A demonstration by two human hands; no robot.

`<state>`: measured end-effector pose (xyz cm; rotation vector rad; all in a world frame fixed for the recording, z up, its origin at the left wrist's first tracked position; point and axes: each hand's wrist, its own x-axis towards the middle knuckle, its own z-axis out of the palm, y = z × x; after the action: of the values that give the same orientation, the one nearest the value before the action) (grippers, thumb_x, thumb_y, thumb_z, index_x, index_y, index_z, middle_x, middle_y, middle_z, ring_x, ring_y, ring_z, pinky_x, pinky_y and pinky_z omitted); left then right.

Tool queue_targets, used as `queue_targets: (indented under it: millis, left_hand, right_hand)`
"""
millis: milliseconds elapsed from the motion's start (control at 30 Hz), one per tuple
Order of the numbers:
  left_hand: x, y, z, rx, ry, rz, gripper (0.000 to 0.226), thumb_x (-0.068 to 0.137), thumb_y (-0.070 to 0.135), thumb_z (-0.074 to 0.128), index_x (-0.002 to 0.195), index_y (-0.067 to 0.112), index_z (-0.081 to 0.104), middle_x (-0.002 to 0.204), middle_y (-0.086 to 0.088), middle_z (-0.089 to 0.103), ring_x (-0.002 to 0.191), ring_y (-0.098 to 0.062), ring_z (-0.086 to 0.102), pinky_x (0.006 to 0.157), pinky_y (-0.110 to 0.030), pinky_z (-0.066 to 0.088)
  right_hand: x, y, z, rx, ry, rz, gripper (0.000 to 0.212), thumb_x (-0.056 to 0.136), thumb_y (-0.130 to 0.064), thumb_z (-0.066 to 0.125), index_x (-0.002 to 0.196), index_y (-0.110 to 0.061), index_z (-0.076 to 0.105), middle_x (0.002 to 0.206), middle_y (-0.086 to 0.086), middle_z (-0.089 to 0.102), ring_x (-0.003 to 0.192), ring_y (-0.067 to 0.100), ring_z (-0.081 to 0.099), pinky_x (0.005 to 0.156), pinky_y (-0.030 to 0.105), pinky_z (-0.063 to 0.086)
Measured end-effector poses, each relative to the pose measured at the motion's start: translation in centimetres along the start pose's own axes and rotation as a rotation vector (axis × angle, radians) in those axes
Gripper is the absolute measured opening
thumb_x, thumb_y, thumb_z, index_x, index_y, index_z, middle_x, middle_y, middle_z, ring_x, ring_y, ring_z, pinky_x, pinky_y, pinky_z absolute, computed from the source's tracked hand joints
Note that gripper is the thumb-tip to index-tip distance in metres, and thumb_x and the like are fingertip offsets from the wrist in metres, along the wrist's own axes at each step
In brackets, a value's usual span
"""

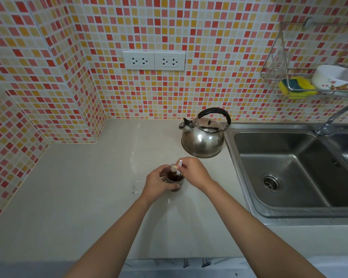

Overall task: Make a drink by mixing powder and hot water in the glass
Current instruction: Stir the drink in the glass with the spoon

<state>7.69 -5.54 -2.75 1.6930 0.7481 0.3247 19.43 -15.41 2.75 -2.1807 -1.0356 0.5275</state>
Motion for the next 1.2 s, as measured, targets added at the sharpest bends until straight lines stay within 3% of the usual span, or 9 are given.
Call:
queue_targets:
  millis: [100,200,367,600,733,800,900,1000,1200]
  left_hand:
    - [0.0,-0.1,0.0,0.009,0.001,0.001,0.063,0.055,0.008,0.090,0.114,0.016,0.067,0.105,0.001,0.072,0.103,-0.015,0.067,0.081,-0.011,0.049]
    - [0.0,-0.2,0.0,0.019,-0.001,0.000,0.060,0.056,0.009,0.090,0.111,0.017,0.067,0.102,0.001,0.073,0.102,-0.016,0.068,0.076,-0.009,0.051]
    - [0.1,-0.1,0.1,0.014,0.011,-0.025,0.071,0.057,0.005,0.090,0.122,0.012,0.063,0.113,0.000,0.070,0.106,-0.014,0.064,0.075,-0.004,0.046]
    - [0.3,-0.2,0.2,0.009,0.007,-0.037,0.069,0.056,0.002,0.090,0.119,0.012,0.063,0.110,0.000,0.068,0.105,-0.015,0.063,0.081,-0.009,0.045]
    - [0.4,-0.4,0.1,0.021,0.002,-0.026,0.069,0.055,0.005,0.090,0.119,0.012,0.064,0.111,-0.002,0.071,0.105,-0.016,0.065,0.081,-0.010,0.047]
    - [0.4,-0.5,0.1,0.025,0.005,-0.021,0.072,0.054,0.008,0.091,0.120,0.012,0.064,0.113,-0.003,0.071,0.107,-0.018,0.066,0.085,-0.015,0.049]
    - [0.3,-0.4,0.1,0.038,0.004,-0.009,0.068,0.054,0.010,0.091,0.118,0.015,0.066,0.109,-0.001,0.072,0.104,-0.017,0.068,0.087,-0.019,0.052]
    - [0.1,-0.2,0.1,0.044,-0.007,0.003,0.062,0.056,0.010,0.090,0.113,0.018,0.068,0.102,0.002,0.073,0.097,-0.013,0.068,0.081,-0.011,0.052]
    - [0.1,-0.2,0.0,0.048,0.000,-0.018,0.064,0.055,0.010,0.090,0.114,0.018,0.067,0.106,0.003,0.073,0.099,-0.012,0.068,0.078,-0.006,0.048]
  right_hand:
    - [-0.4,-0.1,0.4,0.082,-0.018,0.025,0.013,0.087,-0.011,0.059,0.082,-0.005,0.070,0.073,0.010,0.062,0.068,0.021,0.054,0.064,0.032,0.043]
    - [-0.4,-0.2,0.8,0.094,0.006,-0.018,0.012,0.087,-0.010,0.060,0.085,-0.008,0.071,0.078,0.010,0.065,0.073,0.022,0.057,0.069,0.033,0.046]
    - [-0.2,0.6,0.5,0.035,0.068,0.064,0.017,0.091,-0.014,0.053,0.078,-0.015,0.062,0.073,0.001,0.058,0.072,0.022,0.057,0.066,0.031,0.045]
    - [-0.1,-0.1,0.7,0.321,0.204,0.173,0.011,0.088,-0.011,0.060,0.078,-0.013,0.063,0.068,0.002,0.062,0.071,0.022,0.062,0.069,0.031,0.049]
    - [-0.3,-0.1,0.3,0.093,0.074,-0.010,0.017,0.092,-0.013,0.055,0.086,-0.007,0.069,0.076,0.005,0.064,0.073,0.021,0.060,0.069,0.033,0.049]
    - [-0.4,0.2,0.3,0.017,0.050,-0.007,0.017,0.092,-0.014,0.053,0.090,-0.008,0.069,0.084,0.011,0.067,0.079,0.027,0.062,0.072,0.037,0.051]
    - [-0.7,0.1,0.6,0.055,0.044,0.041,0.017,0.090,-0.012,0.054,0.088,-0.004,0.069,0.078,0.011,0.066,0.077,0.029,0.062,0.070,0.036,0.050]
    - [-0.9,-0.3,1.0,0.114,0.011,-0.007,0.015,0.088,-0.010,0.057,0.086,-0.003,0.070,0.075,0.009,0.064,0.071,0.024,0.059,0.067,0.034,0.047]
    - [-0.5,0.3,0.6,-0.039,0.046,-0.019,0.017,0.089,-0.012,0.055,0.087,-0.004,0.069,0.088,0.013,0.069,0.080,0.028,0.061,0.072,0.037,0.049]
